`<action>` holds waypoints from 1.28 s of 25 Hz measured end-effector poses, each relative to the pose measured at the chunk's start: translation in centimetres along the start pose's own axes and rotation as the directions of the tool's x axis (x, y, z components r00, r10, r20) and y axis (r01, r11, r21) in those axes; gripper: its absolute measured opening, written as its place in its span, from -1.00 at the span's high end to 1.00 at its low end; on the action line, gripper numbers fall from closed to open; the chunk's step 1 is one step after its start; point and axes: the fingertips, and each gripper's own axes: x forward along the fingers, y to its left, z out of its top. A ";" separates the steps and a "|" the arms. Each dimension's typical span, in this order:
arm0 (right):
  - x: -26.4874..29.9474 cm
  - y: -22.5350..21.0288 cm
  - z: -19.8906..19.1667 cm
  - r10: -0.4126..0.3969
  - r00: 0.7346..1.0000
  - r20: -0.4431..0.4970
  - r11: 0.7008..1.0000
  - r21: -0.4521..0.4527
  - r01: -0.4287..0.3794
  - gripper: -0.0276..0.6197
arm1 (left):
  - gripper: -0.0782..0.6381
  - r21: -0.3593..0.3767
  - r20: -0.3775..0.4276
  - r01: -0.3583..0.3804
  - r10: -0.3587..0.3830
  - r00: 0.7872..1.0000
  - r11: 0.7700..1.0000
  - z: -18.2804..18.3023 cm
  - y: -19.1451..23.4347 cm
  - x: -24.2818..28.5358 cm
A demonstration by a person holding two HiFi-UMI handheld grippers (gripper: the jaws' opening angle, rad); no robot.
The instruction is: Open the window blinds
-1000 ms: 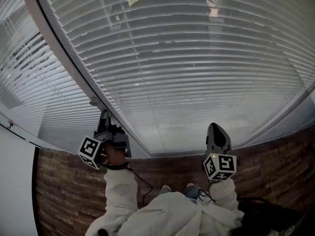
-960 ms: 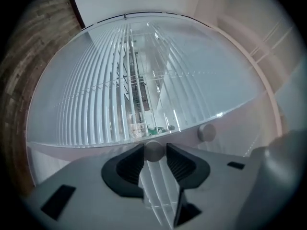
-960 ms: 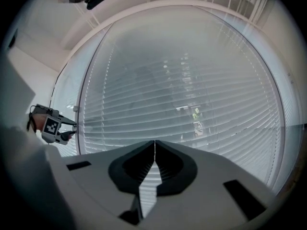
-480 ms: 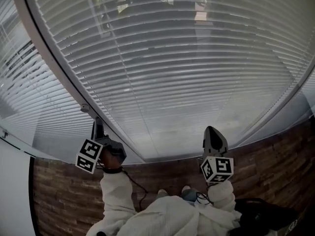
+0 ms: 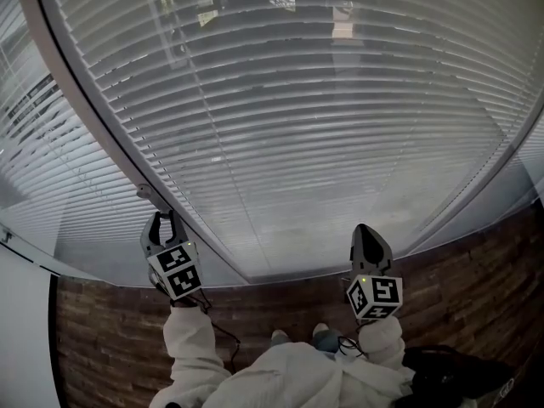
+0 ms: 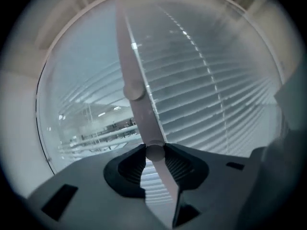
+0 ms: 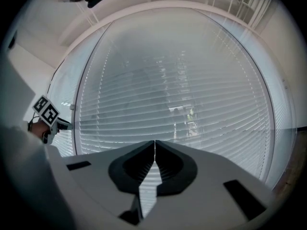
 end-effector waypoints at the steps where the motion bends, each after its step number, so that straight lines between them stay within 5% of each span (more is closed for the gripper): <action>1: 0.0 0.0 -0.1 0.000 1.000 0.000 1.000 0.001 0.000 0.88 | 0.43 0.098 -0.003 -0.013 0.014 1.000 0.995 -0.1 -0.2 0.0; 3: -0.1 0.0 -0.4 0.003 1.000 0.000 1.000 0.005 -0.003 0.88 | 0.43 0.291 0.000 -0.039 0.041 0.999 0.956 -0.3 -0.7 -0.1; 7: 0.1 0.4 -0.3 0.007 1.000 -0.001 1.000 0.009 -0.007 0.88 | 0.43 0.592 0.028 -0.057 0.050 0.998 0.804 -0.4 -1.2 -0.1; 10: 0.3 0.8 -0.2 0.013 1.000 0.002 1.000 0.011 -0.014 0.88 | 0.44 0.754 0.040 -0.057 0.041 0.998 0.654 -0.5 -1.4 -0.2; 14: 0.8 1.9 -0.2 0.024 1.000 -0.002 1.000 0.010 -0.024 0.87 | 0.44 0.910 0.042 -0.054 0.036 0.998 0.410 -0.5 -1.3 -0.3; 15: 1.0 2.1 -0.2 0.027 1.000 -0.003 1.000 0.011 -0.027 0.88 | 0.44 0.930 0.041 -0.051 0.035 0.999 0.365 -0.5 -1.3 -0.3; 16: 1.1 2.3 -0.3 0.029 1.000 -0.004 1.000 0.013 -0.029 0.87 | 0.44 0.937 0.040 -0.048 0.030 0.999 0.347 -0.5 -1.2 -0.3; 17: 1.2 2.4 -0.4 0.031 1.000 -0.005 0.999 0.014 -0.030 0.88 | 0.43 0.927 0.044 -0.048 0.019 0.999 0.372 -0.5 -1.2 -0.2; 18: 1.3 2.5 -0.5 0.032 0.999 -0.007 0.999 0.016 -0.031 0.88 | 0.43 0.893 0.052 -0.047 0.002 0.999 0.448 -0.5 -1.1 -0.1; 19: 1.3 2.5 -0.6 0.032 0.999 -0.010 0.999 0.017 -0.032 0.87 | 0.43 0.819 0.059 -0.039 -0.018 0.998 0.573 -0.7 -0.8 0.1; 21: 1.1 2.4 -0.7 0.029 0.999 -0.016 0.999 0.014 -0.029 0.88 | 0.37 0.513 0.061 0.017 -0.056 0.997 0.858 -1.1 0.0 0.1; 22: 1.0 2.2 -0.7 0.026 0.999 -0.019 1.000 0.012 -0.025 0.88 | 0.28 0.299 0.059 0.056 -0.077 0.995 0.953 -1.2 0.5 0.0; 23: 1.0 2.1 -0.8 0.022 1.000 -0.022 1.000 0.011 -0.021 0.88 | 0.17 0.070 0.064 0.099 -0.103 0.993 0.993 -1.3 0.9 -0.2; 24: 1.0 1.9 -0.8 0.018 1.000 -0.023 1.000 0.013 -0.017 0.87 | 0.12 -0.154 0.082 0.147 -0.136 0.987 0.977 -1.1 1.1 -0.4; 25: 1.0 1.8 -0.8 0.014 1.000 -0.024 1.000 0.016 -0.013 0.87 | 0.12 -0.357 0.116 0.203 -0.172 0.978 0.912 -0.8 1.1 -0.6; 26: 1.0 1.6 -0.8 0.010 1.000 -0.024 1.000 0.020 -0.010 0.88 | 0.12 -0.529 0.164 0.266 -0.210 0.964 0.806 -0.4 1.0 -0.7; 28: 1.0 1.5 -0.9 0.007 1.000 -0.026 1.000 0.024 -0.006 0.88 | 0.12 -0.764 0.283 0.387 -0.270 0.920 0.516 0.3 0.3 -1.1; 29: 0.9 1.4 -1.0 0.006 1.000 -0.026 1.000 0.024 -0.006 0.87 | 0.13 -0.825 0.338 0.425 -0.277 0.899 0.373 0.6 0.1 -1.2; 30: 0.8 1.3 -1.2 0.006 1.000 -0.027 1.000 0.023 -0.006 0.87 | 0.13 -0.858 0.378 0.445 -0.271 0.885 0.257 0.8 0.1 -1.3; 31: 0.8 1.2 -1.4 0.006 1.000 -0.027 1.000 0.023 -0.005 0.87 | 0.13 -0.876 0.402 0.451 -0.259 0.878 0.171 0.7 0.3 -1.3; 32: 0.7 1.1 -1.6 0.004 1.000 -0.027 1.000 0.023 -0.004 0.88 | 0.15 -0.887 0.413 0.449 -0.248 0.876 0.110 0.4 0.5 -1.2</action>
